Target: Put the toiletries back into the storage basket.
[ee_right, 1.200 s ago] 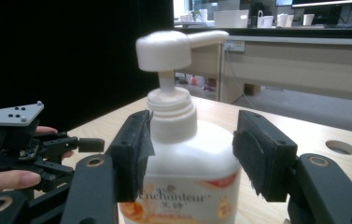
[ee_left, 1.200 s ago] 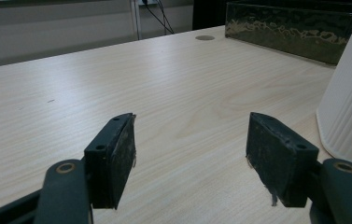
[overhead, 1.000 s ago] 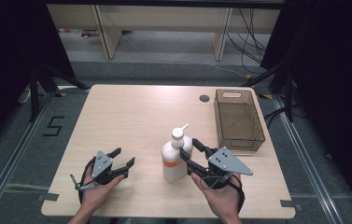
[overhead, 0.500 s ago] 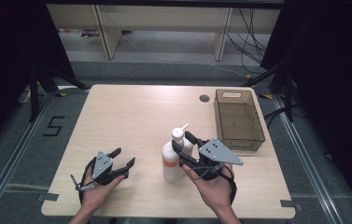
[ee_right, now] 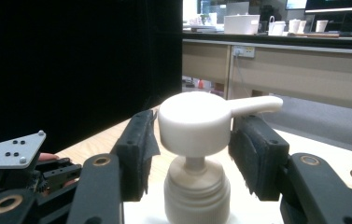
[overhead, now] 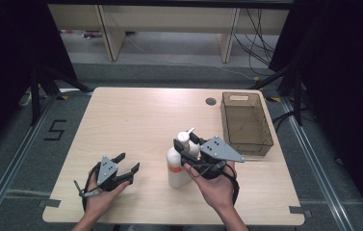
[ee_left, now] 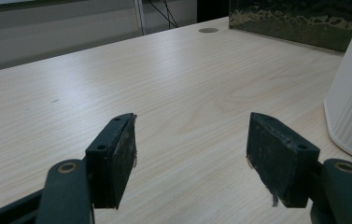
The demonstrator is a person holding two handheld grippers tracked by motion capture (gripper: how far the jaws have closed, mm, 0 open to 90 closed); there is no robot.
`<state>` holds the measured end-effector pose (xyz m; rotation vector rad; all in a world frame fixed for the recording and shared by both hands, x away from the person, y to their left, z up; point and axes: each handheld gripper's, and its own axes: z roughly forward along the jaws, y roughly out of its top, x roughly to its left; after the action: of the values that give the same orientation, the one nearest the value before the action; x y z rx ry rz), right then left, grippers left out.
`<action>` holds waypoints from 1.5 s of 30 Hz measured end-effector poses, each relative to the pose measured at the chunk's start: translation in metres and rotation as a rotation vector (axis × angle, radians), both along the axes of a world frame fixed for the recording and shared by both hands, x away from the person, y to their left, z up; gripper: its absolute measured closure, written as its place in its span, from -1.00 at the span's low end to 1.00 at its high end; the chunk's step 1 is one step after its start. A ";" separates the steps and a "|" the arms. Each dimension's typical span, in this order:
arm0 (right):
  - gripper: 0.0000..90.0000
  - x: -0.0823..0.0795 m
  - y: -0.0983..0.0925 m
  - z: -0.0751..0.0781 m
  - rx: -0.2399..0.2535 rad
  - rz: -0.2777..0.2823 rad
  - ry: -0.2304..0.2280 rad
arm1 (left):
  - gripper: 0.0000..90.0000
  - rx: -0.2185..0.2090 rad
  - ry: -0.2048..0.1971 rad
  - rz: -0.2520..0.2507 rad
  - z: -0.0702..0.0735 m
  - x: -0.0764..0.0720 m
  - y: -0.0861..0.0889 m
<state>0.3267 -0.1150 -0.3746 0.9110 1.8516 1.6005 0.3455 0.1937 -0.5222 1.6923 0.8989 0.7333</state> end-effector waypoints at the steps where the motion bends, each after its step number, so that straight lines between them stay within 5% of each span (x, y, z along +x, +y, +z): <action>1: 0.14 0.001 0.001 0.000 0.003 0.003 0.012 | -0.28 -0.007 0.001 0.003 0.000 0.000 0.000; 7: 0.30 0.003 0.005 0.001 0.004 0.000 0.021 | -0.28 -0.021 0.000 0.005 0.000 0.001 0.001; 28: 0.33 -0.002 -0.001 0.004 0.024 -0.042 0.042 | -0.28 -0.014 0.008 0.010 0.000 0.001 0.001; 45: 0.33 -0.005 -0.023 0.022 0.038 -0.119 -0.002 | -0.28 -0.029 0.007 0.013 0.000 0.001 0.002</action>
<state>0.3213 -0.1384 -0.3521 1.0168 1.7370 1.5685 0.3468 0.1954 -0.5226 1.6663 0.9218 0.7200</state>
